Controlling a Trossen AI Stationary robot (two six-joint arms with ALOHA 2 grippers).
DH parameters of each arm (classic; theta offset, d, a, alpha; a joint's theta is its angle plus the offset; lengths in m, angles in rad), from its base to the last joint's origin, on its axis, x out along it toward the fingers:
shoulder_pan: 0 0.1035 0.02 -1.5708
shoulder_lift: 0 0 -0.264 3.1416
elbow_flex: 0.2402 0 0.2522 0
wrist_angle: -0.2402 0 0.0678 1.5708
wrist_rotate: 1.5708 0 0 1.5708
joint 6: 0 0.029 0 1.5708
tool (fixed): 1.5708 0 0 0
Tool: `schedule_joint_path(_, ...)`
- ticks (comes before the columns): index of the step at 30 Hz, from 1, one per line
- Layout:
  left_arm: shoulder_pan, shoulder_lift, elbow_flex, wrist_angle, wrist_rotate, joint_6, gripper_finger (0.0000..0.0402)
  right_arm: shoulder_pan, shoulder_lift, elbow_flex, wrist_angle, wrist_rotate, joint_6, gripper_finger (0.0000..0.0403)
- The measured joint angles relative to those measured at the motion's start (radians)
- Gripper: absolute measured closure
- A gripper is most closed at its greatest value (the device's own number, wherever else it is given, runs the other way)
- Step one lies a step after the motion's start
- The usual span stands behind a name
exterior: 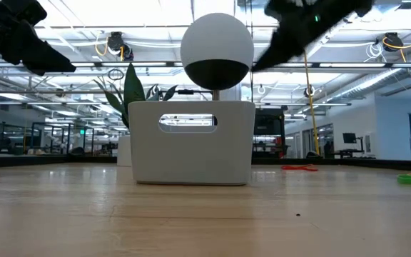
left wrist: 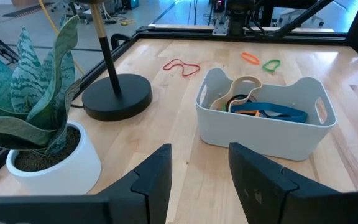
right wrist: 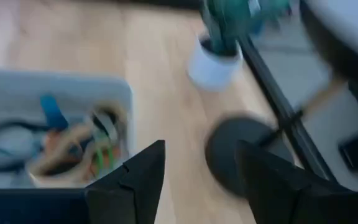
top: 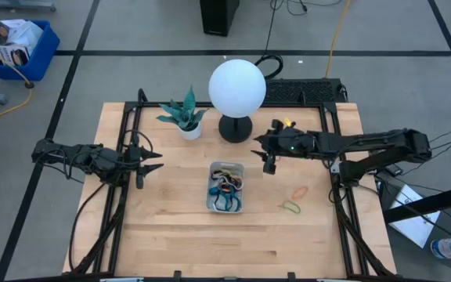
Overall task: Pick and place rubber bands into bin
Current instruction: Put the red rubber band into the gray bin
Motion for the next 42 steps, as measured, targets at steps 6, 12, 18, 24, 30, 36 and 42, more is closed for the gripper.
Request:
schedule_joint_path(6,0.000,0.000,0.000,0.001,0.000,0.003,0.0236,-0.069,0.028,-0.135,-0.017,0.008,0.136,0.0230)
schedule_joint_path(12,0.000,0.000,0.000,0.001,0.000,-0.004,0.0236,-0.131,0.066,-0.237,-0.007,0.007,0.283,0.0243)
schedule_joint_path(18,0.000,0.000,0.000,0.007,0.000,-0.004,0.0236,-0.156,0.120,-0.306,0.156,-0.108,0.247,0.0246)
schedule_joint_path(24,0.000,0.000,0.000,0.008,0.000,-0.005,0.0236,-0.180,0.196,-0.322,0.206,-0.122,0.238,0.0246)
schedule_joint_path(30,0.000,0.000,0.000,0.008,0.000,-0.004,0.0236,-0.193,0.281,-0.322,0.215,-0.122,0.250,0.0246)
schedule_joint_path(36,0.000,0.000,0.000,0.008,-0.001,-0.005,0.0236,-0.193,0.316,-0.320,0.223,-0.121,0.286,0.0248)
schedule_joint_path(42,0.000,0.000,0.000,0.008,-0.001,-0.005,0.0236,-0.193,0.320,-0.319,0.218,-0.122,0.288,0.0273)
